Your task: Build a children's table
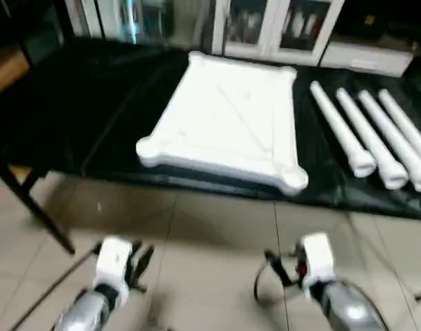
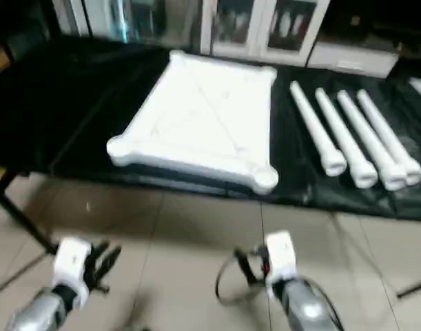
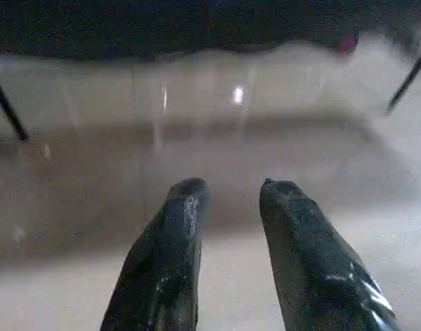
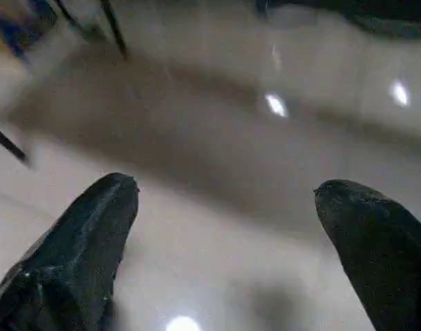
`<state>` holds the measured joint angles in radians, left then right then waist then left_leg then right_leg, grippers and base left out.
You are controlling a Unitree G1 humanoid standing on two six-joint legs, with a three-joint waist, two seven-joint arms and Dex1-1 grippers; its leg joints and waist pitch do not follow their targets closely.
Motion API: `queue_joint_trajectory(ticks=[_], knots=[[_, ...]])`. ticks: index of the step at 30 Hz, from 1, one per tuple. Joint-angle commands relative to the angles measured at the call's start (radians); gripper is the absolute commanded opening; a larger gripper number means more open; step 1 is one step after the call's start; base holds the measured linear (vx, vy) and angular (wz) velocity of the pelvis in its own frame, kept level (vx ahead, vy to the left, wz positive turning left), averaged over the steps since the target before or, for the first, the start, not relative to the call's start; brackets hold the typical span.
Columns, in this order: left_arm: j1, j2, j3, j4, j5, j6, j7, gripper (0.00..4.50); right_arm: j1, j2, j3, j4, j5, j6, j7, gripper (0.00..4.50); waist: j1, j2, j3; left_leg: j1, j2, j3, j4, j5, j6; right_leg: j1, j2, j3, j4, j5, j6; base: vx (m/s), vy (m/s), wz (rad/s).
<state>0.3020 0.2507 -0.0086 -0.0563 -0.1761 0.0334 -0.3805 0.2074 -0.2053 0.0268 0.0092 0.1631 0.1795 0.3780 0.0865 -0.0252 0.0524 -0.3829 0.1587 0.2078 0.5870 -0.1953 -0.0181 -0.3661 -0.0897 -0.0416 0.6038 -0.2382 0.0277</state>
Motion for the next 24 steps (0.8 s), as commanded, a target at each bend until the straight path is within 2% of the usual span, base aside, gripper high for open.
queue_joint_trajectory(ticks=[1, 2, 3, 4, 5, 6, 7, 8, 9, 10, 11, 12, 13, 14, 15, 16, 17, 18, 19, 20, 21, 22, 23, 24], knots=[[0.004, 0.005, 0.023, -0.125, -0.079, 0.050, -0.005, 1.55, 0.005, -0.026, -0.012, -0.164, 0.057, 0.049, -0.008, 4.50, -0.005, 0.005, -0.028, 0.030, 0.098, -0.055, -0.112, -0.470, -0.048, -0.004, -0.063, 0.054, -0.095, -0.307, -0.107, 0.000, 0.000, 0.00], [-0.002, 0.006, 0.034, -0.184, -0.109, 0.062, 0.008, 1.55, -0.006, -0.030, -0.025, -0.238, 0.091, 0.083, -0.029, 4.50, -0.007, 0.013, -0.027, 0.033, 0.092, -0.054, -0.112, -0.477, -0.060, -0.012, -0.061, 0.054, -0.098, -0.321, -0.102, 0.000, 0.000, 0.00], [-0.008, 0.003, 0.049, -0.253, -0.135, 0.093, 0.021, 1.55, -0.017, -0.026, -0.046, -0.316, 0.109, 0.128, -0.046, 4.50, -0.008, 0.013, -0.024, 0.034, 0.091, -0.054, -0.113, -0.491, -0.068, -0.014, -0.060, 0.055, -0.102, -0.340, -0.096, 0.000, 0.000, 0.00], [-0.039, -0.002, 0.060, -0.305, -0.126, 0.118, 0.047, 1.55, -0.053, -0.014, -0.070, -0.373, 0.123, 0.163, -0.070, 4.50, -0.011, 0.009, -0.027, 0.034, 0.090, -0.057, -0.114, -0.492, -0.082, -0.011, -0.058, 0.054, -0.097, -0.338, -0.087, 0.000, 0.000, 0.00], [-0.145, -0.046, 0.085, -0.322, -0.072, 0.168, 0.139, 1.55, -0.156, 0.016, -0.109, -0.403, 0.104, 0.203, -0.120, 4.50, -0.023, 0.009, -0.030, 0.037, 0.085, -0.059, -0.113, -0.486, -0.105, -0.015, -0.052, 0.050, -0.092, -0.336, -0.074, 0.000, 0.000, 0.00], [-0.145, -0.046, 0.085, -0.322, -0.072, 0.168, 0.139, 1.55, -0.156, 0.016, -0.109, -0.403, 0.104, 0.203, -0.120, 4.50, -0.027, 0.009, -0.030, 0.039, 0.082, -0.058, -0.111, -0.475, -0.111, -0.017, -0.052, 0.050, -0.093, -0.334, -0.070, -0.055, 0.002, -0.03], [-0.218, -0.074, 0.097, -0.283, -0.033, 0.187, 0.196, 1.55, -0.226, 0.030, -0.118, -0.366, 0.032, 0.202, -0.162, 4.50, -0.029, 0.012, -0.024, 0.041, 0.079, -0.054, -0.110, -0.473, -0.126, -0.025, -0.050, 0.052, -0.099, -0.344, -0.060, 0.000, 0.000, 0.00], [-0.256, -0.088, 0.103, -0.261, -0.016, 0.201, 0.227, 1.55, -0.261, 0.035, -0.120, -0.348, -0.009, 0.207, -0.186, 4.50, -0.032, 0.009, -0.029, 0.043, 0.075, -0.054, -0.105, -0.459, -0.131, -0.022, -0.051, 0.052, -0.097, -0.339, -0.058, 0.000, 0.000, 0.00], [-0.335, -0.119, 0.116, -0.185, -0.009, 0.222, 0.293, 1.55, -0.334, 0.039, -0.107, -0.278, -0.090, 0.161, -0.241, 4.50, -0.034, 0.010, -0.028, 0.040, 0.075, -0.055, -0.106, -0.453, -0.136, -0.021, -0.051, 0.052, -0.096, -0.342, -0.054, 0.000, 0.000, 0.00], [-0.391, -0.124, 0.110, -0.114, 0.005, 0.222, 0.330, 1.55, -0.385, 0.026, -0.079, -0.212, -0.152, 0.127, -0.302, 4.50, -0.043, 0.011, -0.040, 0.040, 0.066, -0.055, -0.098, -0.402, -0.155, -0.015, -0.049, 0.050, -0.089, -0.292, -0.051, 0.000, 0.000, 0.00], [-0.407, -0.122, 0.105, -0.090, 0.011, 0.219, 0.339, 1.55, -0.399, 0.021, -0.070, -0.189, -0.173, 0.115, -0.326, 4.50, -0.042, 0.011, -0.044, 0.038, 0.064, -0.055, -0.096, -0.374, -0.157, -0.012, -0.049, 0.049, -0.087, -0.263, -0.050, 0.000, 0.000, 0.00], [-0.423, -0.104, 0.080, -0.067, 0.069, 0.211, 0.358, 1.55, -0.418, 0.022, -0.070, -0.158, -0.171, 0.132, -0.360, 4.50, -0.044, 0.014, -0.050, 0.032, 0.065, -0.055, -0.094, -0.315, -0.147, -0.002, -0.046, 0.049, -0.077, -0.159, -0.053, 0.000, 0.000, 0.00], [-0.445, -0.095, 0.054, -0.046, 0.098, 0.215, 0.355, 1.55, -0.440, 0.029, -0.079, -0.121, -0.136, 0.148, -0.366, 4.50, -0.047, 0.005, -0.054, 0.028, 0.066, -0.054, -0.090, -0.278, -0.135, 0.003, -0.044, 0.047, -0.071, -0.099, -0.054, 0.000, 0.000, 0.00], [-0.461, -0.091, 0.036, -0.038, 0.116, 0.228, 0.356, 1.55, -0.457, 0.034, -0.087, -0.101, -0.109, 0.170, -0.368, 4.50, -0.048, 0.006, -0.072, 0.026, 0.062, -0.054, -0.071, -0.123, -0.097, 0.016, -0.042, 0.042, -0.047, 0.130, -0.077, 0.060, 0.000, -0.05], [-0.487, -0.100, 0.030, -0.029, 0.131, 0.235, 0.374, 1.55, -0.476, 0.049, -0.103, -0.085, -0.081, 0.175, -0.375, 4.50, -0.048, 0.006, -0.072, 0.026, 0.062, -0.054, -0.071, -0.123, -0.097, 0.016, -0.042, 0.042, -0.047, 0.130, -0.077, 0.000, 0.000, 0.00], [-0.507, -0.113, 0.033, -0.027, 0.139, 0.245, 0.388, 1.55, -0.490, 0.064, -0.117, -0.079, -0.072, 0.179, -0.377, 4.50, -0.049, -0.001, -0.080, 0.022, 0.056, -0.049, -0.056, -0.009, -0.060, 0.022, -0.038, 0.042, -0.033, 0.298, -0.103, 0.000, 0.000, 0.00], [-0.531, -0.130, 0.038, -0.018, 0.139, 0.256, 0.403, 1.55, -0.508, 0.076, -0.122, -0.068, -0.074, 0.188, -0.382, 4.50, -0.044, 0.001, -0.085, 0.017, 0.054, -0.049, -0.046, 0.083, -0.018, 0.026, -0.037, 0.040, -0.022, 0.419, -0.130, 0.000, 0.000, 0.00], [-0.549, -0.139, 0.038, -0.009, 0.145, 0.257, 0.413, 1.55, -0.519, 0.084, -0.122, -0.060, -0.076, 0.187, -0.380, 4.50, -0.047, 0.003, -0.085, 0.020, 0.060, -0.052, -0.040, 0.150, -0.029, 0.021, -0.017, 0.029, -0.013, 0.466, -0.160, 0.059, -0.010, -0.01], [-0.570, -0.151, 0.036, 0.004, 0.151, 0.259, 0.424, 1.55, -0.531, 0.093, -0.121, -0.046, -0.085, 0.188, -0.373, 4.50, -0.051, 0.018, -0.081, 0.034, 0.082, -0.065, -0.047, 0.139, -0.062, 0.011, 0.004, 0.006, -0.010, 0.387, -0.188, 0.000, 0.000, 0.00], [-0.584, -0.160, 0.034, 0.013, 0.151, 0.265, 0.434, 1.55, -0.538, 0.099, -0.117, -0.037, -0.089, 0.192, -0.363, 4.50, -0.057, 0.021, -0.079, 0.037, 0.097, -0.073, -0.053, 0.124, -0.066, 0.008, 0.008, -0.001, -0.006, 0.333, -0.196, 0.000, 0.000, 0.00], [-0.598, -0.164, 0.028, 0.018, 0.156, 0.261, 0.443, 1.55, -0.548, 0.102, -0.110, -0.027, -0.090, 0.193, -0.352, 4.50, -0.061, 0.038, -0.078, 0.044, 0.123, -0.090, -0.066, 0.103, -0.063, 0.002, 0.011, -0.010, 0.003, 0.270, -0.203, 0.004, -0.078, 0.03], [-0.608, -0.168, 0.018, 0.021, 0.158, 0.263, 0.446, 1.55, -0.560, 0.091, -0.089, -0.010, -0.085, 0.186, -0.340, 4.50, -0.077, 0.044, -0.078, 0.077, 0.212, -0.139, -0.098, 0.077, 0.037, -0.032, 0.000, -0.024, 0.031, 0.113, -0.212, 0.004, -0.078, 0.03], [-0.608, -0.168, 0.016, 0.021, 0.157, 0.264, 0.444, 1.55, -0.562, 0.087, -0.083, -0.006, -0.084, 0.183, -0.338, 4.50, -0.077, 0.047, -0.077, 0.078, 0.229, -0.141, -0.104, 0.077, 0.076, -0.041, -0.005, -0.030, 0.040, 0.093, -0.222, -0.005, -0.124, 0.09], [-0.608, -0.168, 0.016, 0.021, 0.157, 0.264, 0.444, 1.55, -0.562, 0.087, -0.083, -0.006, -0.084, 0.183, -0.338, 4.50, -0.078, 0.043, -0.077, 0.074, 0.234, -0.140, -0.103, 0.092, 0.176, -0.047, -0.013, -0.031, 0.052, 0.079, -0.246, -0.005, -0.075, 0.04]])
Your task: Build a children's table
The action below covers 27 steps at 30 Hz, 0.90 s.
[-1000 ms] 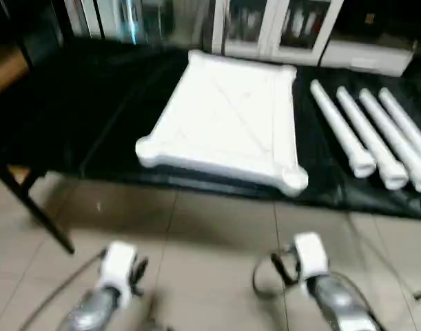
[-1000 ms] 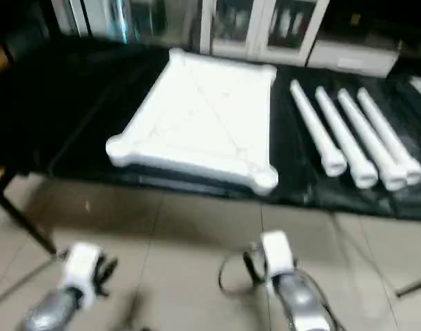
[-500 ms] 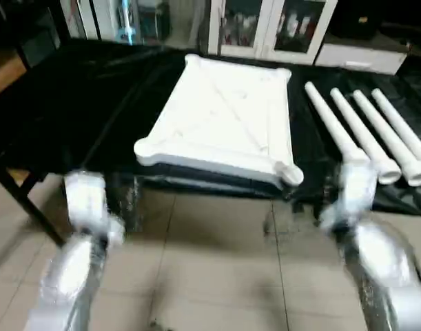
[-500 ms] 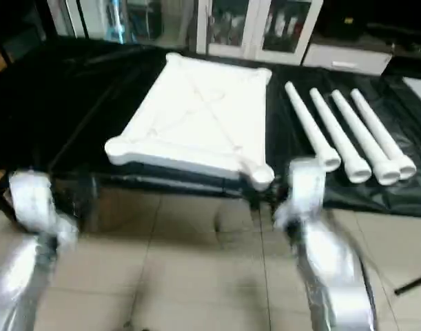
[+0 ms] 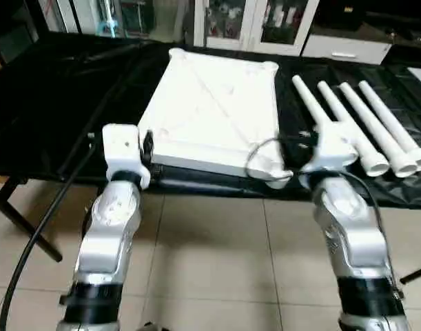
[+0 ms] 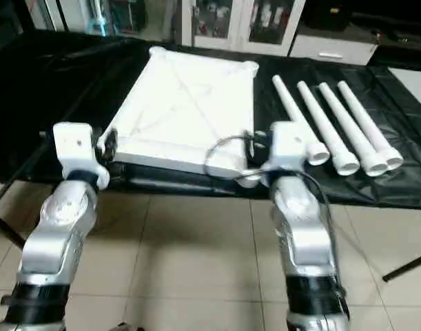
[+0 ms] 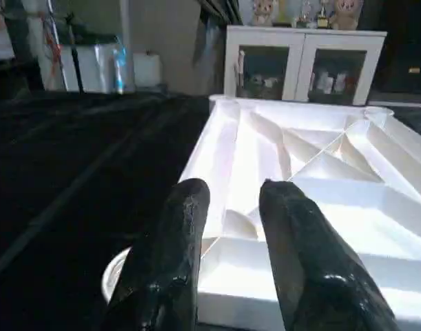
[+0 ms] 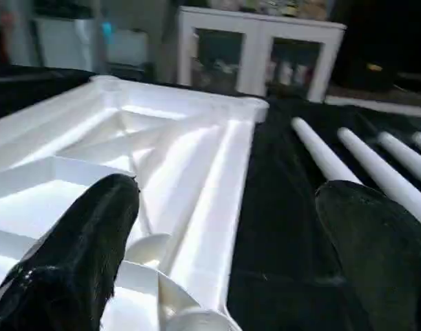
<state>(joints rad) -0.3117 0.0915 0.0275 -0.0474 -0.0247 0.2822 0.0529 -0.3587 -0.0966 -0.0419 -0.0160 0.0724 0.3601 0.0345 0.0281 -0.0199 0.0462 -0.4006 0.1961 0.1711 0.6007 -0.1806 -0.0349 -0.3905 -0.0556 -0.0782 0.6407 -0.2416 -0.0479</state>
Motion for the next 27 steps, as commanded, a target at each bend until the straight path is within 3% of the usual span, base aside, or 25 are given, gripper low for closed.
queue_joint_trajectory(ticks=[1, 2, 3, 4, 5, 6, 7, 8, 9, 10, 11, 12, 13, 14, 15, 16, 17, 18, 19, 20, 21, 22, 23, 25, 27], knots=[[0.024, 0.000, -0.027, 0.001, 0.018, 0.007, 0.000, 1.55, 0.004, -0.026, -0.018, 0.022, 0.020, 0.010, 0.013, 4.50, -0.018, 0.029, -0.072, 0.087, 0.187, -0.096, -0.107, 0.069, 0.246, -0.023, -0.055, 0.009, 0.011, 0.105, -0.206, -0.016, -0.179, 0.06], [0.026, 0.000, -0.027, -0.001, 0.025, 0.007, -0.004, 1.55, 0.001, -0.026, -0.022, 0.025, 0.024, 0.013, 0.017, 4.50, -0.015, 0.002, -0.072, 0.055, 0.129, -0.056, -0.079, 0.004, 0.329, -0.002, -0.075, 0.014, -0.022, 0.189, -0.345, -0.033, -0.205, 0.02], [0.033, 0.001, -0.024, -0.005, 0.028, 0.006, -0.007, 1.55, 0.000, -0.027, -0.029, 0.023, 0.030, 0.018, 0.022, 4.50, -0.011, -0.022, -0.072, 0.027, 0.047, -0.012, -0.034, -0.052, 0.334, 0.020, -0.067, 0.018, -0.065, 0.234, -0.432, -0.033, -0.205, 0.02], [0.039, 0.002, -0.020, -0.007, 0.030, 0.005, -0.007, 1.55, 0.000, -0.028, -0.034, 0.022, 0.032, 0.021, 0.022, 4.50, 0.013, -0.061, -0.080, -0.040, -0.085, 0.031, 0.152, -0.231, 0.264, 0.082, -0.102, 0.056, -0.136, 0.186, -0.508, -0.041, -0.199, 0.02], [0.048, 0.003, -0.015, -0.010, 0.027, 0.009, -0.008, 1.55, 0.003, -0.031, -0.036, 0.019, 0.028, 0.028, 0.026, 4.50, 0.028, -0.036, -0.065, -0.064, -0.060, 0.005, 0.181, -0.212, 0.170, 0.081, -0.128, 0.059, -0.143, 0.079, -0.475, -0.052, -0.187, 0.05], [0.048, 0.003, -0.015, -0.010, 0.027, 0.009, -0.008, 1.55, 0.003, -0.031, -0.036, 0.019, 0.028, 0.028, 0.026, 4.50, 0.016, -0.028, -0.061, -0.064, -0.051, -0.013, 0.166, -0.212, 0.134, 0.079, -0.124, 0.039, -0.145, 0.009, -0.385, -0.052, -0.187, 0.05], [0.066, 0.012, -0.015, -0.014, 0.025, 0.007, -0.018, 1.55, 0.016, -0.037, -0.034, 0.009, 0.019, 0.030, 0.033, 4.50, 0.013, -0.002, -0.064, -0.058, -0.037, -0.023, 0.129, -0.195, 0.136, 0.081, -0.108, 0.018, -0.148, -0.032, -0.311, -0.064, -0.155, 0.05], [0.080, 0.019, -0.019, -0.018, 0.019, -0.005, -0.035, 1.55, 0.032, -0.040, -0.038, -0.005, 0.018, 0.044, 0.036, 4.50, -0.015, 0.078, -0.086, 0.063, 0.245, -0.188, -0.055, 0.023, 0.230, 0.008, -0.012, -0.081, -0.007, -0.085, -0.006, -0.063, -0.141, 0.07], [0.086, 0.022, -0.022, -0.021, 0.015, -0.014, -0.046, 1.55, 0.041, -0.043, -0.039, -0.013, 0.021, 0.053, 0.035, 4.50, -0.015, 0.078, -0.086, 0.063, 0.245, -0.188, -0.055, 0.023, 0.230, 0.008, -0.012, -0.081, -0.007, -0.085, -0.006, -0.063, -0.141, 0.07], [0.086, 0.022, -0.024, -0.022, 0.013, -0.013, -0.048, 1.55, 0.044, -0.043, -0.040, -0.017, 0.023, 0.061, 0.035, 4.50, -0.031, 0.065, -0.089, 0.099, 0.307, -0.223, -0.059, 0.281, 0.294, -0.093, -0.035, -0.040, 0.147, -0.229, 0.059, -0.047, -0.143, -0.02], [0.084, 0.023, -0.044, -0.031, 0.022, -0.004, -0.057, 1.55, 0.062, -0.047, -0.046, -0.050, 0.029, 0.105, 0.025, 4.50, -0.022, 0.071, -0.090, 0.092, 0.225, -0.190, -0.024, 0.461, 0.358, -0.127, -0.042, 0.002, 0.179, -0.180, 0.044, -0.054, -0.143, -0.04], [0.085, 0.021, -0.058, -0.041, 0.024, -0.003, -0.066, 1.55, 0.075, -0.046, -0.051, -0.066, 0.036, 0.112, 0.022, 4.50, -0.003, 0.069, -0.077, 0.063, 0.162, -0.128, -0.021, 0.474, 0.442, -0.108, -0.038, 0.024, 0.141, -0.067, 0.001, -0.054, -0.143, -0.04], [0.085, 0.021, -0.058, -0.041, 0.024, -0.003, -0.066, 1.55, 0.075, -0.046, -0.051, -0.066, 0.036, 0.112, 0.022, 4.50, -0.003, 0.058, -0.081, 0.053, 0.123, -0.104, -0.015, 0.440, 0.463, -0.082, -0.033, 0.033, 0.103, -0.011, -0.018, -0.092, -0.174, 0.05], [0.092, 0.018, -0.073, -0.057, 0.018, -0.006, -0.081, 1.55, 0.094, -0.045, -0.053, -0.083, 0.036, 0.119, 0.016, 4.50, 0.009, 0.015, -0.083, 0.019, 0.017, -0.042, 0.032, 0.254, 0.409, -0.036, -0.048, 0.061, -0.010, 0.122, -0.078, -0.102, -0.210, -0.10], [0.099, 0.014, -0.082, -0.068, 0.015, -0.010, -0.093, 1.74, 0.105, -0.045, -0.054, -0.093, 0.035, 0.121, 0.014, 4.50, 0.039, -0.025, -0.080, -0.052, -0.062, 0.000, 0.096, 0.067, 0.304, 0.027, -0.115, 0.093, -0.071, 0.117, -0.160, -0.102, -0.210, -0.10], [0.104, 0.011, -0.088, -0.079, 0.004, 0.001, -0.106, 1.84, 0.119, -0.049, -0.044, -0.103, 0.027, 0.118, 0.017, 4.50, 0.069, -0.019, -0.067, -0.023, -0.023, -0.014, 0.053, -0.034, 0.124, 0.013, -0.144, 0.115, -0.094, -0.075, -0.048, -0.099, -0.238, -0.09], [0.113, 0.010, -0.091, -0.094, -0.003, 0.018, -0.110, 1.90, 0.134, -0.046, -0.038, -0.115, 0.022, 0.117, 0.018, 4.50, 0.066, -0.034, -0.063, -0.024, -0.017, -0.015, 0.030, -0.070, 0.071, 0.026, -0.134, 0.108, -0.092, -0.170, 0.029, -0.113, -0.235, -0.13], [0.117, 0.010, -0.091, -0.099, -0.005, 0.026, -0.111, 1.96, 0.140, -0.044, -0.036, -0.120, 0.021, 0.116, 0.019, 4.50, 0.070, -0.015, -0.055, -0.020, -0.013, -0.016, -0.005, -0.107, -0.030, 0.029, -0.104, 0.083, -0.102, -0.382, 0.168, -0.113, -0.235, -0.13], [0.121, 0.008, -0.084, -0.108, -0.010, 0.033, -0.107, 2.10, 0.147, -0.040, -0.033, -0.128, 0.024, 0.116, 0.024, 4.50, 0.068, -0.012, -0.057, -0.014, -0.012, -0.013, -0.011, -0.131, -0.058, 0.022, -0.097, 0.083, -0.112, -0.460, 0.215, -0.115, -0.179, -0.23], [0.121, 0.004, -0.070, -0.116, -0.023, 0.035, -0.103, 2.23, 0.151, -0.033, -0.032, -0.138, 0.032, 0.122, 0.030, 4.50, 0.059, -0.018, -0.051, -0.017, -0.013, -0.011, -0.017, -0.156, -0.091, 0.016, -0.085, 0.077, -0.123, -0.570, 0.267, -0.098, -0.114, -0.14], [0.121, 0.003, -0.064, -0.119, -0.029, 0.034, -0.103, 2.32, 0.152, -0.030, -0.032, -0.141, 0.035, 0.125, 0.032, 4.50, 0.052, -0.016, -0.049, -0.011, -0.013, -0.012, -0.024, -0.173, -0.111, 0.005, -0.074, 0.075, -0.131, -0.613, 0.258, -0.098, -0.114, -0.14], [0.119, 0.003, -0.061, -0.118, -0.031, 0.034, -0.103, 2.36, 0.151, -0.028, -0.032, -0.141, 0.038, 0.126, 0.034, 4.50, 0.052, -0.016, -0.049, -0.011, -0.013, -0.012, -0.024, -0.173, -0.111, 0.005, -0.074, 0.075, -0.131, -0.613, 0.258, -0.084, -0.056, -0.11], [0.109, 0.002, -0.047, -0.110, -0.036, 0.025, -0.107, 2.43, 0.145, -0.023, -0.028, -0.145, 0.045, 0.133, 0.039, 4.50, 0.040, 0.002, -0.045, -0.001, -0.011, -0.019, -0.043, -0.223, -0.130, -0.003, -0.057, 0.063, -0.130, -0.594, 0.200, -0.077, 0.001, -0.06], [0.092, 0.002, -0.043, -0.103, -0.030, 0.028, -0.104, 2.67, 0.133, -0.027, -0.027, -0.149, 0.050, 0.144, 0.043, 4.50, 0.025, 0.008, -0.047, 0.010, -0.006, -0.030, -0.061, -0.305, -0.133, 0.001, -0.044, 0.055, -0.123, -0.545, 0.141, -0.073, 0.029, -0.06], [0.076, 0.002, -0.045, -0.099, -0.024, 0.034, -0.103, 2.82, 0.121, -0.034, -0.027, -0.151, 0.060, 0.148, 0.049, 4.50, 0.013, 0.025, -0.048, 0.018, 0.013, -0.048, -0.092, -0.376, -0.134, 0.009, -0.032, 0.054, -0.108, -0.358, 0.047, -0.051, 0.098, -0.09]])
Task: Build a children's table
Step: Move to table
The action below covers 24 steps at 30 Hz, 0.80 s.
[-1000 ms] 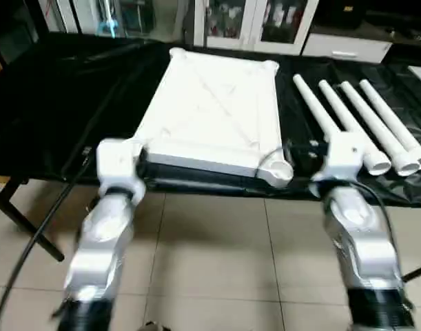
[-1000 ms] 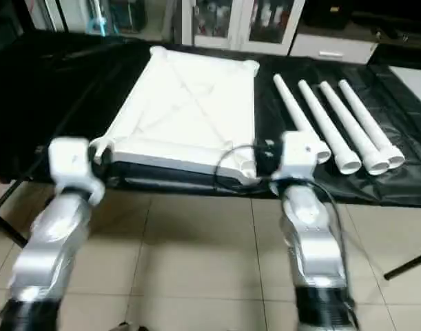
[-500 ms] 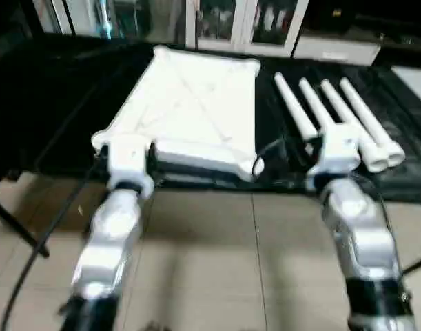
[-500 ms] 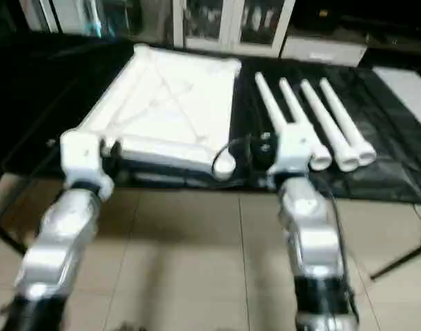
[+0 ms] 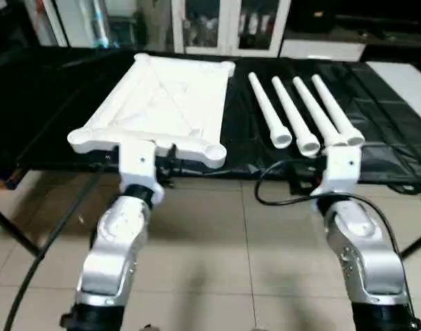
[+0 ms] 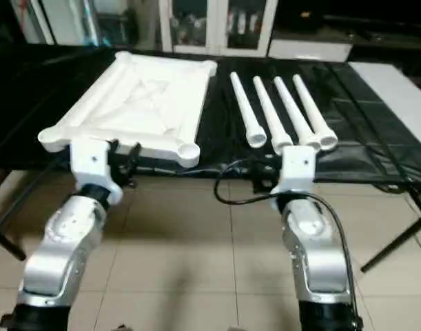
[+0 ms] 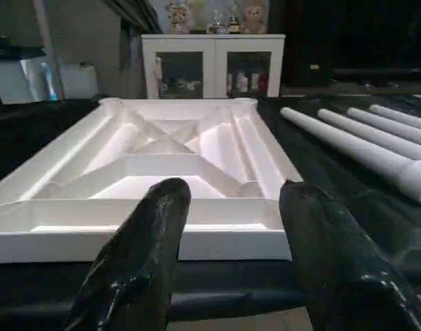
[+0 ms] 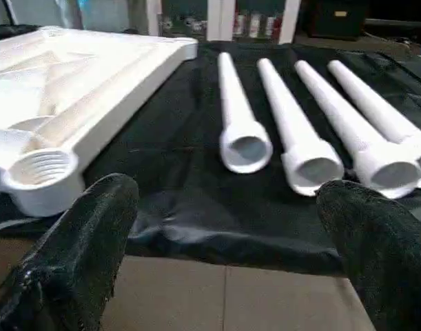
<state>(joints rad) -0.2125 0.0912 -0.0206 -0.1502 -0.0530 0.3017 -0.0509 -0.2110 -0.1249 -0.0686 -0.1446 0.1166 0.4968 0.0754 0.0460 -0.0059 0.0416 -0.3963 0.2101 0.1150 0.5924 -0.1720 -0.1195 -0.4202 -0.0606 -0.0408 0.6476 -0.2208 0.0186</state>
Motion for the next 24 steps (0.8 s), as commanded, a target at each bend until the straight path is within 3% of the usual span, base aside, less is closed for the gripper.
queue_joint_trajectory(ticks=[1, 2, 3, 4, 6, 8, 9, 10, 11, 12, 13, 14, 15, 17, 18, 19, 20, 21, 22, 23, 24], knots=[[-0.023, 0.002, 0.003, 0.004, 0.004, 0.015, 0.001, 2.89, -0.026, -0.005, 0.000, -0.022, 0.016, 0.012, 0.008, 4.50, -0.005, 0.011, -0.044, 0.014, -0.001, 0.008, -0.083, -0.385, -0.049, 0.039, -0.027, 0.017, -0.115, -0.378, -0.020, -0.039, 0.115, -0.07], [-0.021, 0.005, -0.001, 0.001, 0.005, 0.023, -0.001, 3.01, -0.030, -0.011, 0.005, -0.016, 0.016, 0.005, 0.017, 4.50, -0.014, 0.008, -0.043, 0.030, 0.003, 0.005, -0.090, -0.470, -0.046, 0.038, -0.027, 0.015, -0.122, -0.333, -0.062, -0.032, 0.114, -0.04], [-0.020, 0.007, -0.002, -0.002, 0.004, 0.031, -0.002, 3.12, -0.032, -0.015, 0.007, -0.011, 0.015, 0.002, 0.025, 4.50, -0.016, 0.012, -0.042, 0.034, 0.002, 0.007, -0.094, -0.492, -0.041, 0.039, -0.028, 0.016, -0.126, -0.319, -0.076, -0.032, 0.114, -0.04], [-0.017, 0.007, 0.002, -0.003, 0.000, 0.044, 0.002, 3.12, -0.037, -0.015, 0.004, -0.002, 0.016, -0.002, 0.028, 4.50, -0.018, -0.002, -0.043, 0.027, -0.002, 0.012, -0.093, -0.477, -0.031, 0.045, -0.032, 0.017, -0.125, -0.311, -0.079, -0.017, 0.097, -0.04], [-0.014, 0.006, 0.007, -0.004, -0.002, 0.053, 0.004, 3.44, -0.041, -0.014, 0.000, 0.005, 0.017, -0.004, 0.030, 4.50, -0.016, 0.000, -0.046, 0.030, -0.001, 0.020, -0.094, -0.453, -0.027, 0.041, -0.037, 0.019, -0.129, -0.292, -0.075, -0.003, 0.078, -0.02], [-0.013, 0.007, 0.019, -0.007, 0.000, 0.057, 0.013, 3.61, -0.057, -0.009, -0.005, 0.019, 0.021, -0.003, 0.032, 4.50, -0.017, -0.019, -0.049, 0.033, 0.000, 0.024, -0.094, -0.462, -0.021, 0.049, -0.039, 0.017, -0.130, -0.308, -0.066, 0.002, 0.030, -0.01], [-0.013, 0.007, 0.019, -0.007, 0.000, 0.057, 0.013, 3.71, -0.057, -0.009, -0.005, 0.019, 0.021, -0.003, 0.032, 4.50, -0.016, -0.014, -0.048, 0.043, 0.000, 0.027, -0.094, -0.505, -0.018, 0.048, -0.040, 0.013, -0.135, -0.365, -0.054, 0.000, 0.000, 0.00], [-0.016, 0.004, 0.027, -0.008, 0.001, 0.055, 0.020, 3.71, -0.070, -0.010, -0.005, 0.032, 0.018, -0.004, 0.031, 4.50, -0.022, -0.026, -0.043, 0.053, -0.002, 0.029, -0.093, -0.558, -0.006, 0.051, -0.037, 0.002, -0.143, -0.455, -0.039, 0.000, 0.000, 0.00], [-0.017, 0.004, 0.028, -0.008, 0.001, 0.055, 0.021, 3.80, -0.071, -0.010, -0.004, 0.033, 0.018, -0.004, 0.030, 4.50, -0.022, -0.026, -0.043, 0.053, -0.002, 0.029, -0.093, -0.558, -0.006, 0.051, -0.037, 0.002, -0.143, -0.455, -0.039, 0.000, 0.000, 0.00], [-0.019, 0.002, 0.032, -0.009, 0.002, 0.054, 0.025, 3.80, -0.078, -0.011, -0.004, 0.041, 0.016, -0.004, 0.029, 4.50, -0.028, -0.017, -0.037, 0.080, -0.004, 0.030, -0.091, -0.624, 0.013, 0.049, -0.032, -0.014, -0.164, -0.545, -0.030, 0.000, 0.000, 0.00], [-0.021, 0.002, 0.033, -0.013, 0.006, 0.059, 0.029, 4.04, -0.085, -0.012, -0.002, 0.048, 0.012, -0.005, 0.028, 4.50, -0.034, -0.001, -0.025, 0.111, -0.004, 0.025, -0.089, -0.712, 0.013, 0.044, -0.023, -0.037, -0.180, -0.602, -0.024, 0.000, 0.000, 0.00], [-0.020, 0.003, 0.030, -0.015, 0.007, 0.062, 0.027, 4.10, -0.087, -0.012, -0.002, 0.049, 0.014, -0.005, 0.030, 4.50, -0.041, -0.006, -0.021, 0.118, -0.002, 0.023, -0.091, -0.745, 0.015, 0.049, -0.022, -0.046, -0.186, -0.606, -0.020, 0.000, 0.000, 0.00], [-0.020, 0.005, 0.023, -0.020, 0.011, 0.068, 0.025, 4.17, -0.092, -0.012, -0.003, 0.051, 0.018, -0.006, 0.033, 4.50, -0.050, -0.008, -0.015, 0.126, 0.003, 0.017, -0.097, -0.798, 0.018, 0.064, -0.020, -0.066, -0.185, -0.598, -0.017, 0.000, 0.000, 0.00], [-0.014, 0.008, 0.006, -0.029, 0.017, 0.074, 0.015, 4.38, -0.096, -0.014, -0.003, 0.054, 0.021, -0.009, 0.042, 4.50, -0.054, -0.007, -0.014, 0.127, 0.007, 0.015, -0.104, -0.816, 0.021, 0.081, -0.025, -0.072, -0.177, -0.588, -0.018, 0.088, 0.014, -0.21], [-0.012, 0.009, 0.000, -0.033, 0.019, 0.075, 0.011, 4.38, -0.096, -0.015, -0.003, 0.057, 0.024, -0.009, 0.050, 4.50, -0.062, -0.023, -0.020, 0.129, 0.007, 0.016, -0.104, -0.793, 0.030, 0.095, -0.041, -0.067, -0.177, -0.573, -0.034, 0.095, 0.019, -0.21], [-0.015, 0.010, 0.006, -0.031, 0.020, 0.071, 0.015, 4.46, -0.096, -0.016, 0.000, 0.062, 0.020, -0.011, 0.052, 4.50, -0.064, -0.019, -0.026, 0.113, -0.004, 0.020, -0.099, -0.722, 0.038, 0.115, -0.058, -0.055, -0.181, -0.597, -0.044, 0.108, 0.016, -0.19], [-0.016, 0.010, 0.011, -0.029, 0.021, 0.068, 0.019, 4.46, -0.095, -0.017, 0.002, 0.065, 0.017, -0.013, 0.053, 4.50, -0.063, -0.020, -0.029, 0.096, -0.015, 0.029, -0.096, -0.636, 0.046, 0.127, -0.064, -0.043, -0.188, -0.627, -0.048, 0.128, 0.010, -0.16], [-0.023, 0.011, 0.017, -0.024, 0.022, 0.068, 0.022, 4.46, -0.097, -0.015, 0.001, 0.069, 0.019, -0.013, 0.054, 4.50, -0.061, -0.025, -0.042, 0.082, -0.021, 0.035, -0.096, -0.530, 0.062, 0.144, -0.065, -0.030, -0.183, -0.587, -0.069, 0.128, 0.010, -0.16], [-0.023, 0.011, 0.017, -0.024, 0.022, 0.068, 0.022, 4.46, -0.097, -0.015, 0.001, 0.069, 0.019, -0.013, 0.054, 4.50, -0.060, -0.027, -0.044, 0.069, -0.021, 0.037, -0.098, -0.481, 0.072, 0.156, -0.063, -0.027, -0.180, -0.568, -0.077, 0.125, -0.002, -0.11], [-0.027, 0.012, 0.021, -0.020, 0.022, 0.069, 0.023, 4.46, -0.098, -0.014, 0.001, 0.070, 0.018, -0.013, 0.052, 4.50, -0.058, -0.017, -0.059, 0.077, -0.024, 0.042, -0.097, -0.346, 0.098, 0.164, -0.052, -0.021, -0.165, -0.419, -0.131, 0.142, -0.016, -0.06], [-0.030, 0.012, 0.022, -0.018, 0.022, 0.069, 0.023, 4.46, -0.099, -0.012, 0.001, 0.070, 0.020, -0.012, 0.052, 4.50, -0.059, -0.018, -0.063, 0.088, -0.023, 0.043, -0.097, -0.311, 0.111, 0.161, -0.045, -0.023, -0.157, -0.348, -0.159, 0.142, -0.016, -0.06]])
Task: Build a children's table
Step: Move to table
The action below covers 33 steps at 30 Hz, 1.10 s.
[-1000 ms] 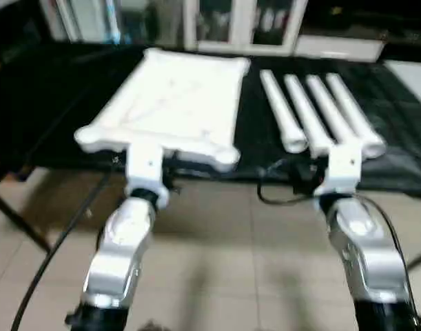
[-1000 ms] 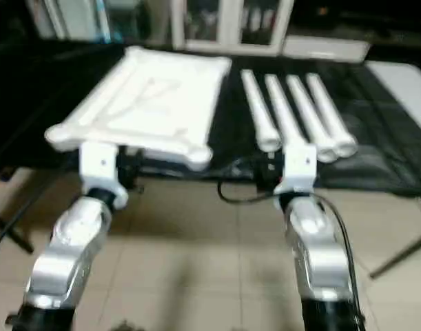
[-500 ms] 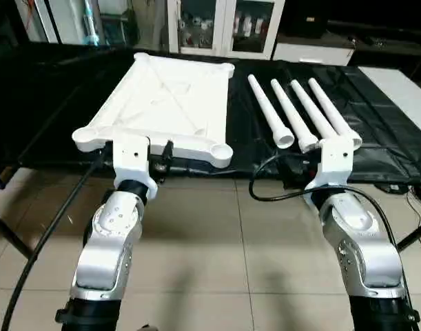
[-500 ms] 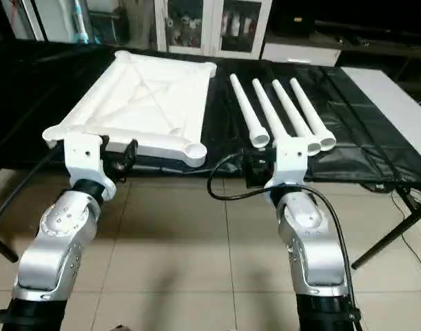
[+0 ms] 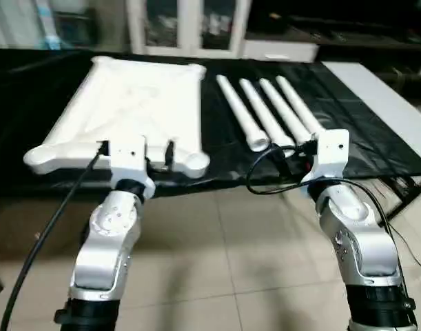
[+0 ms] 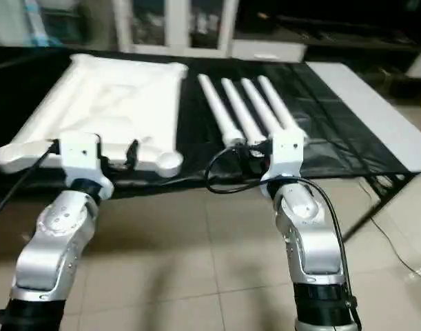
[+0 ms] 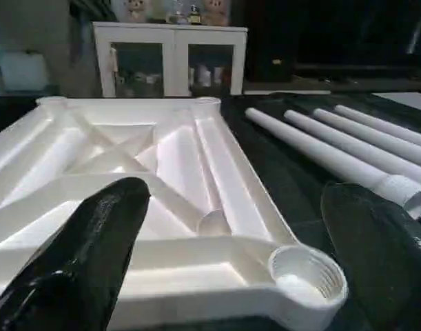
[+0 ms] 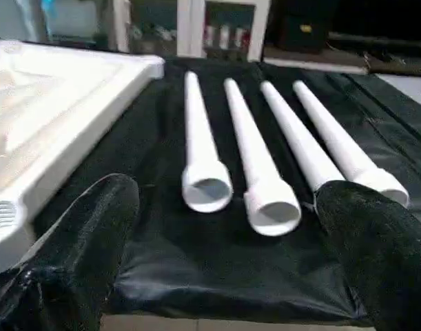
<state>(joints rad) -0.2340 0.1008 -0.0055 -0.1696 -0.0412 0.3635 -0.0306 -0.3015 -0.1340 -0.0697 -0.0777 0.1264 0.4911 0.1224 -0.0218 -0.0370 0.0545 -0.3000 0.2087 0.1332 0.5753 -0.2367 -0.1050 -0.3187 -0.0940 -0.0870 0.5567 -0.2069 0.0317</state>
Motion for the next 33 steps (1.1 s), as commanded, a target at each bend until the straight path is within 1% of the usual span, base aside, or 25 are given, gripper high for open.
queue_joint_trajectory(ticks=[1, 5, 7, 8, 9, 10, 11, 12, 13, 14, 15, 16, 17, 18, 19, 20, 21, 22, 23, 24, 28, 29, 31, 32, 33], knots=[[-0.013, 0.002, 0.003, 0.006, 0.013, 0.007, 0.002, 4.46, -0.009, -0.004, 0.007, -0.001, 0.010, -0.007, 0.010, 4.50, 0.009, 0.020, -0.082, 0.009, -0.027, 0.025, -0.079, -0.164, 0.130, 0.062, 0.000, 0.020, -0.046, -0.210, -0.224, 0.176, -0.020, 0.04], [-0.015, 0.000, -0.004, 0.009, 0.015, 0.007, -0.002, 4.46, -0.008, -0.006, 0.014, -0.005, 0.007, -0.006, 0.016, 4.50, 0.018, 0.015, -0.098, 0.018, -0.067, 0.019, -0.040, 0.148, 0.296, 0.094, 0.031, 0.025, -0.004, 0.104, -0.278, 0.206, -0.010, 0.07], [-0.015, 0.004, -0.002, 0.007, 0.016, 0.008, 0.000, 4.46, -0.006, -0.004, 0.014, -0.004, 0.006, -0.007, 0.017, 4.50, 0.011, 0.021, -0.102, 0.088, -0.060, -0.017, -0.029, 0.329, 0.389, 0.051, 0.057, 0.010, 0.033, 0.155, -0.240, 0.223, -0.010, 0.11], [-0.015, 0.007, 0.001, 0.005, 0.017, 0.011, 0.001, 4.46, -0.004, -0.004, 0.021, -0.002, -0.002, -0.011, 0.016, 4.50, -0.007, 0.008, -0.097, 0.169, -0.029, -0.080, -0.008, 0.453, 0.502, -0.032, 0.037, 0.018, 0.068, 0.062, -0.143, 0.198, -0.040, 0.11], [-0.014, 0.008, 0.001, 0.004, 0.017, 0.011, 0.001, 4.46, -0.004, -0.005, 0.023, -0.002, -0.004, -0.012, 0.015, 4.50, -0.007, 0.008, -0.097, 0.169, -0.029, -0.080, -0.008, 0.453, 0.502, -0.032, 0.037, 0.018, 0.068, 0.062, -0.143, 0.198, -0.040, 0.11], [-0.013, 0.009, 0.002, 0.002, 0.017, 0.012, 0.001, 4.46, -0.003, -0.004, 0.027, -0.001, -0.007, -0.011, 0.015, 4.50, 0.013, -0.016, -0.087, 0.089, -0.107, -0.046, 0.026, 0.419, 0.489, 0.056, 0.036, 0.060, 0.052, 0.110, -0.122, 0.213, -0.041, 0.00], [-0.012, 0.011, 0.001, -0.001, 0.019, 0.014, 0.000, 4.46, -0.002, -0.002, 0.032, 0.001, -0.011, -0.013, 0.016, 4.50, 0.097, -0.065, -0.083, -0.178, -0.204, -0.006, 0.151, 0.134, 0.501, 0.279, -0.024, 0.158, -0.004, 0.301, -0.105, 0.213, 0.044, 0.30], [-0.011, 0.012, 0.000, -0.002, 0.019, 0.015, -0.001, 4.46, -0.002, -0.001, 0.034, 0.002, -0.011, -0.015, 0.016, 4.50, 0.123, -0.021, -0.066, -0.212, -0.106, -0.044, 0.181, -0.060, 0.382, 0.271, -0.161, 0.204, -0.027, 0.566, -0.102, 0.213, 0.044, 0.30], [-0.011, 0.012, 0.000, -0.003, 0.021, 0.015, -0.001, 4.46, -0.002, -0.002, 0.042, 0.003, -0.017, -0.019, 0.021, 4.50, 0.122, -0.022, -0.066, -0.210, -0.068, -0.060, 0.170, -0.062, 0.321, 0.259, -0.148, 0.172, -0.028, 0.656, -0.092, 0.159, 0.128, 0.89], [-0.010, 0.012, 0.000, -0.004, 0.022, 0.015, -0.002, 4.46, -0.002, -0.002, 0.046, 0.002, -0.019, -0.020, 0.022, 4.50, 0.110, 0.013, -0.071, -0.181, -0.076, -0.045, 0.059, 0.143, 0.329, 0.273, -0.002, 0.017, 0.021, 0.657, 0.012, -0.014, 0.141, 0.87], [-0.009, 0.013, 0.000, -0.004, 0.023, 0.015, -0.002, 4.46, -0.001, -0.002, 0.048, 0.000, -0.020, -0.019, 0.023, 4.50, 0.033, 0.099, -0.078, 0.064, -0.065, -0.182, 0.034, 0.240, 0.490, 0.033, 0.107, -0.088, 0.157, 0.021, 0.066, -0.014, 0.141, 0.87], [-0.009, 0.013, 0.000, -0.005, 0.024, 0.015, -0.003, 4.46, -0.001, -0.001, 0.049, -0.001, -0.020, -0.019, 0.023, 4.50, 0.006, 0.099, -0.093, 0.085, -0.043, -0.281, 0.013, 0.397, 0.672, -0.011, 0.118, -0.078, 0.232, -0.240, 0.056, 0.000, 0.000, 0.00], [-0.007, 0.013, 0.001, -0.008, 0.024, 0.016, -0.004, 4.46, 0.001, 0.000, 0.050, -0.006, -0.020, -0.017, 0.022, 4.50, 0.040, 0.083, -0.090, 0.108, -0.002, -0.324, 0.038, 0.403, 0.741, -0.091, 0.076, -0.014, 0.244, -0.343, 0.034, 0.151, -0.101, 0.29], [-0.007, 0.014, 0.001, -0.008, 0.025, 0.017, -0.004, 4.46, 0.003, 0.002, 0.049, -0.009, -0.017, -0.016, 0.021, 4.50, 0.041, 0.065, -0.085, 0.087, 0.002, -0.299, 0.032, 0.268, 0.631, -0.116, 0.067, 0.031, 0.262, -0.235, 0.051, 0.151, -0.101, 0.29], [-0.007, 0.015, 0.001, -0.008, 0.025, 0.017, -0.005, 4.46, 0.004, 0.003, 0.048, -0.011, -0.016, -0.016, 0.020, 4.50, 0.042, 0.060, -0.079, 0.073, -0.015, -0.290, 0.019, 0.261, 0.588, -0.117, 0.068, 0.043, 0.262, -0.176, 0.064, 0.187, -0.041, 0.77], [-0.006, 0.016, 0.001, -0.010, 0.024, 0.019, -0.006, 4.46, 0.007, 0.007, 0.040, -0.013, -0.011, -0.011, 0.012, 4.50, 0.038, 0.015, -0.064, 0.047, 0.032, -0.203, -0.018, 0.206, 0.470, -0.134, 0.030, 0.082, 0.238, -0.005, 0.041, 0.159, -0.065, 0.42], [-0.006, 0.016, 0.001, -0.010, 0.024, 0.019, -0.007, 4.46, 0.008, 0.007, 0.038, -0.014, -0.010, -0.010, 0.009, 4.50, 0.068, -0.012, -0.033, 0.003, -0.011, -0.117, -0.055, -0.013, 0.454, -0.097, 0.012, 0.110, 0.125, 0.073, -0.015, 0.159, -0.065, 0.42], [-0.008, 0.016, -0.001, -0.007, 0.023, 0.018, -0.011, 4.46, 0.010, 0.006, 0.033, -0.014, -0.012, -0.008, 0.003, 4.50, 0.076, -0.047, -0.018, -0.029, -0.055, -0.056, -0.035, -0.133, 0.415, -0.073, -0.003, 0.158, 0.022, -0.036, 0.005, 0.135, -0.129, 0.41], [-0.008, 0.016, -0.003, -0.006, 0.022, 0.019, -0.013, 4.46, 0.011, 0.005, 0.030, -0.016, -0.013, -0.006, 0.002, 4.50, 0.099, -0.073, -0.037, -0.008, -0.146, -0.009, 0.093, -0.202, 0.336, -0.052, -0.020, 0.236, -0.049, -0.307, 0.048, 0.144, -0.133, 0.47], [-0.010, 0.016, -0.007, -0.005, 0.021, 0.019, -0.016, 4.46, 0.014, 0.004, 0.026, -0.017, -0.014, -0.005, 0.002, 4.50, 0.115, -0.060, -0.037, -0.045, -0.143, -0.036, 0.176, -0.138, 0.205, 0.041, -0.090, 0.302, -0.061, -0.713, -0.057, 0.144, -0.133, 0.47], [-0.016, 0.012, -0.016, 0.005, 0.015, 0.021, -0.039, 4.46, 0.029, -0.003, 0.020, -0.030, -0.029, -0.001, -0.017, 4.50, 0.116, -0.011, -0.044, -0.097, -0.106, -0.077, 0.166, -0.034, 0.105, 0.113, -0.071, 0.293, -0.051, -0.329, -0.339, 0.150, -0.029, 0.18], [-0.018, 0.011, -0.019, 0.009, 0.012, 0.019, -0.046, 4.46, 0.035, -0.004, 0.015, -0.039, -0.030, 0.004, -0.025, 4.50, 0.116, 0.007, -0.041, -0.102, -0.078, -0.084, 0.117, 0.005, 0.092, 0.114, -0.041, 0.249, -0.049, -0.271, -0.367, 0.159, 0.100, 0.14], [-0.019, 0.011, -0.023, 0.013, 0.008, 0.017, -0.052, 4.46, 0.042, -0.006, 0.011, -0.048, -0.033, 0.018, -0.032, 4.50, 0.096, 0.076, -0.056, -0.004, -0.013, -0.108, -0.033, 0.025, 0.127, 0.043, 0.053, 0.108, 0.004, -0.247, -0.240, 0.160, 0.134, 0.11], [-0.020, 0.008, -0.026, 0.016, 0.005, 0.016, -0.059, 4.46, 0.052, -0.003, 0.002, -0.061, -0.031, 0.031, -0.042, 4.50, 0.049, 0.104, -0.066, 0.110, 0.118, -0.174, -0.064, -0.193, 0.101, -0.092, 0.052, 0.072, 0.153, -0.284, -0.123, 0.199, 0.167, 0.04], [-0.019, 0.006, -0.028, 0.017, 0.005, 0.016, -0.062, 4.46, 0.056, 0.000, -0.005, -0.068, -0.027, 0.041, -0.049, 4.50, 0.057, 0.081, -0.080, 0.137, 0.140, -0.160, -0.059, -0.202, 0.049, -0.110, 0.039, 0.054, 0.186, -0.245, -0.059, 0.199, 0.167, 0.04]])
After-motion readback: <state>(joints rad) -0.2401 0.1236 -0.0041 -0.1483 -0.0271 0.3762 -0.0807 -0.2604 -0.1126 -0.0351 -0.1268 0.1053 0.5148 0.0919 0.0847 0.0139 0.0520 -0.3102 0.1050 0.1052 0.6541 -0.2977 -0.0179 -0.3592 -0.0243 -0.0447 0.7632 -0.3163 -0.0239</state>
